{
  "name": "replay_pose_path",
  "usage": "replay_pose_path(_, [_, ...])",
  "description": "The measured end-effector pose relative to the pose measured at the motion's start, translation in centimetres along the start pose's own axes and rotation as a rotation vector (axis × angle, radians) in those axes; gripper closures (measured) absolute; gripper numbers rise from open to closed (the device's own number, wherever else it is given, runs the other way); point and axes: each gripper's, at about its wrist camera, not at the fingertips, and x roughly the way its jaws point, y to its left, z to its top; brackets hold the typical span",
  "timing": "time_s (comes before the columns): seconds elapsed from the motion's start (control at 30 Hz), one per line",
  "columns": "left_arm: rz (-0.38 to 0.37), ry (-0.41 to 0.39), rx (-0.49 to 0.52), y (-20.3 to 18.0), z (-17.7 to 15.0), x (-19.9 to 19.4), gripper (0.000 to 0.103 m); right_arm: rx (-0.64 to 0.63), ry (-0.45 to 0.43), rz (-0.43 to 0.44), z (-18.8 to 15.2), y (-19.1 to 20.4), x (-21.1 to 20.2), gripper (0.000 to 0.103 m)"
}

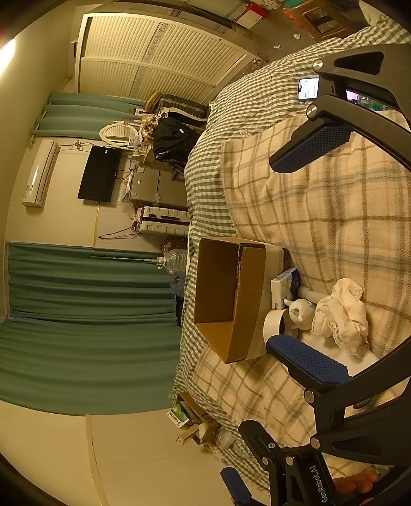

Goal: Organize objects

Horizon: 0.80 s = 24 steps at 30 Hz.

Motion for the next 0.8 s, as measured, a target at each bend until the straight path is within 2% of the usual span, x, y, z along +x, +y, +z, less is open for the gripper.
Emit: replay_pose_path(0.8, [-0.001, 0.0, 0.013, -0.7, -0.3, 0.09, 0.0, -0.006, 0.002, 0.005, -0.18, 0.15, 0.19, 0.0])
